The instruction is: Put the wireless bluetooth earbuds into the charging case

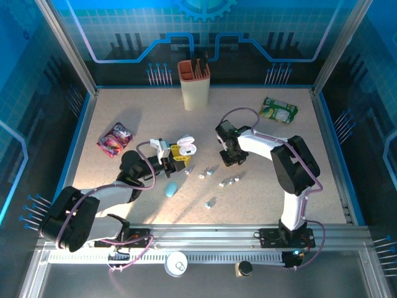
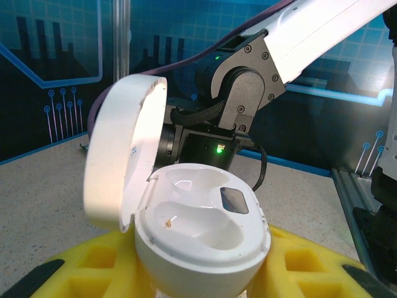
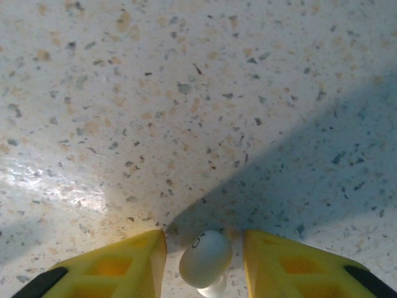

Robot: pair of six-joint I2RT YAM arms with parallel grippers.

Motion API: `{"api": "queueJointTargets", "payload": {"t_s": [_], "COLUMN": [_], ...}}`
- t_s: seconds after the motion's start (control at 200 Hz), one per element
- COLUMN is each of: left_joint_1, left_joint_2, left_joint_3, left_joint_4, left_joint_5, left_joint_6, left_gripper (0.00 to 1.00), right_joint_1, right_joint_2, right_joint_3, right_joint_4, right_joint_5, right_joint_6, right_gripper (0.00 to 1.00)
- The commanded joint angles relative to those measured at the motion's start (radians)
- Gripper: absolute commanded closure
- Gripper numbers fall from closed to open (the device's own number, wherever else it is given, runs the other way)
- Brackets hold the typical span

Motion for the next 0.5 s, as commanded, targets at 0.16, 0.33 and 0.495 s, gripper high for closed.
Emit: {"api": "queueJointTargets", "payload": {"t_s": [0.16, 0.33, 0.495], "left_joint_1": [0.010, 0.009, 0.009], "left_joint_2": [-0.015, -0.010, -0.001], "left_joint_3": [-0.018, -0.018, -0.014], "left_joint_4": [0.030, 0.034, 0.037], "left_joint_5": [0.006, 0.011, 0.012], "left_joint_6": [0.020, 0.018, 0.019], "left_gripper": [0.64, 0.64, 0.64], "right_joint_1": [0.065, 0.086, 0.090], "right_joint_2": [0.019, 0.051, 0.076], "right_joint_3": [0.041, 0.082, 0.111], "right_joint_4": [-0.059, -0.093, -0.118], "right_joint_5": [0.126, 0.209, 0.243], "right_joint_6": [0.028, 0.078, 0.103], "right_gripper": [0.53, 0.53, 0.52]}}
